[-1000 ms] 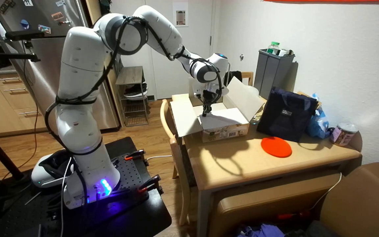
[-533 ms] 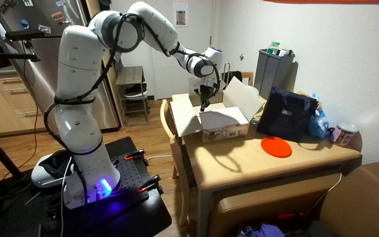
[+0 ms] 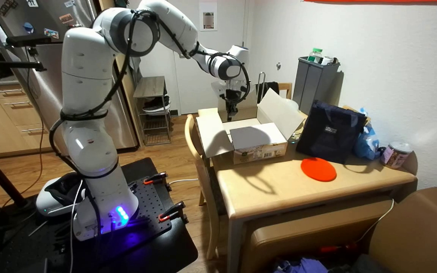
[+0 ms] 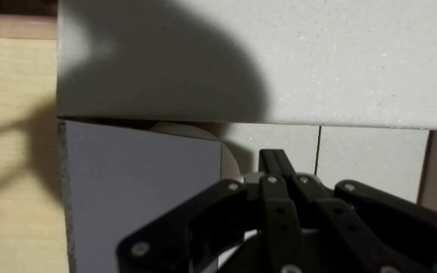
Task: Close three flaps of the box
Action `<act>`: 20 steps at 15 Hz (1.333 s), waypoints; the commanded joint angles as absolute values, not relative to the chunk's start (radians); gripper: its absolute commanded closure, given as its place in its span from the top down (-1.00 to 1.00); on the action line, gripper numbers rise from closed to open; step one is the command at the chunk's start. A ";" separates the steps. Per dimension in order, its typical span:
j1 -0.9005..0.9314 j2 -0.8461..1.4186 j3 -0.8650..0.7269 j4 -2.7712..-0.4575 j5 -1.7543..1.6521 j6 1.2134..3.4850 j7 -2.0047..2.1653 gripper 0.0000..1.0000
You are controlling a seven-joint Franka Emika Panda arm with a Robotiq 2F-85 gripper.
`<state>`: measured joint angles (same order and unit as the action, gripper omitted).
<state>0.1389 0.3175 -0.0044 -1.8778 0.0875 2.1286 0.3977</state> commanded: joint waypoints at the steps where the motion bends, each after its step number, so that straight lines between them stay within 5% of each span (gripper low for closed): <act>1: 0.156 0.266 0.013 -1.904 0.042 2.094 0.422 -0.99; 20: 0.193 0.326 0.079 -1.805 -0.002 2.146 0.329 -0.99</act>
